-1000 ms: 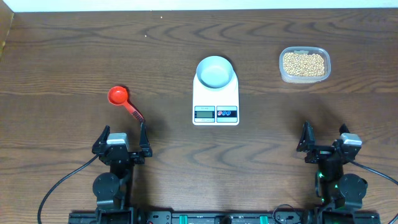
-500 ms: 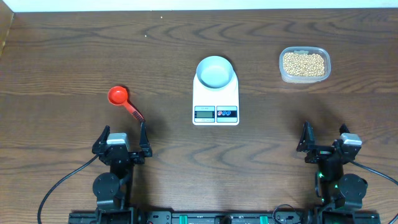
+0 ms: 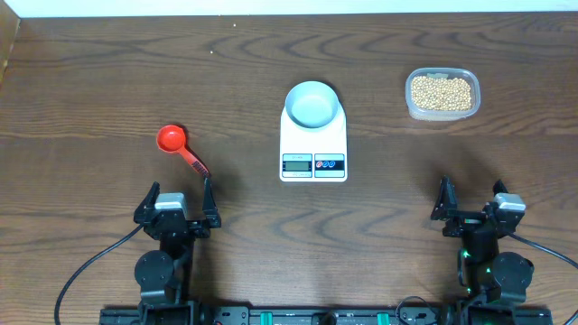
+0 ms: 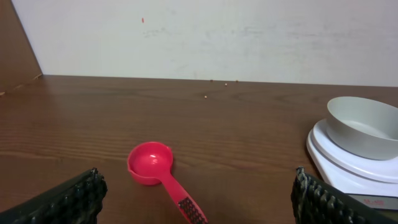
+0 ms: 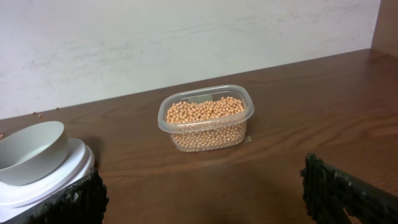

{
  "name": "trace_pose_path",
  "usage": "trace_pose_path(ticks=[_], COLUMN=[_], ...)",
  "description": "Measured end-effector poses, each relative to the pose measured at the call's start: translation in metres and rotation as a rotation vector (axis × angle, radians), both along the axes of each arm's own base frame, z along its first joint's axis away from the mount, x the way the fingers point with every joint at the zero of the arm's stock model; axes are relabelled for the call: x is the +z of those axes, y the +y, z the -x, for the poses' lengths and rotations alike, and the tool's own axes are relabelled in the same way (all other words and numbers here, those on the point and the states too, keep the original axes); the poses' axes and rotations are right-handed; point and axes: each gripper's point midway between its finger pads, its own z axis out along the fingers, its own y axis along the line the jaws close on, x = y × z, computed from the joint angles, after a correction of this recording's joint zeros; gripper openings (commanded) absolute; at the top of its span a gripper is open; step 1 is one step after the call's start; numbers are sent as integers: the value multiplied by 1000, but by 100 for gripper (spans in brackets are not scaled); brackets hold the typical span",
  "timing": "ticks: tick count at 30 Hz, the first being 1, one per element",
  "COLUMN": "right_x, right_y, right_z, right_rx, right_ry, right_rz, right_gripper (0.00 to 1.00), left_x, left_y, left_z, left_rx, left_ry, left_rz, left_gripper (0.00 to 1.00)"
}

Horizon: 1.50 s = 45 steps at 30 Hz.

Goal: Scoop item into bowl and weigh 50g on scale

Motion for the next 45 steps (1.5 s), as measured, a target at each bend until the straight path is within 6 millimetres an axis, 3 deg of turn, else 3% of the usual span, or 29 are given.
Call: trace_pose_path(ticks=[45], right_x=[0], right_y=[0], right_z=[0], right_rx=[0], right_ry=[0], right_rz=[0], right_gripper=[99], left_x=[-4], left_y=[0], left_z=[-1], left_rx=[0], left_ry=[20], left_rz=[2], left_gripper=[97])
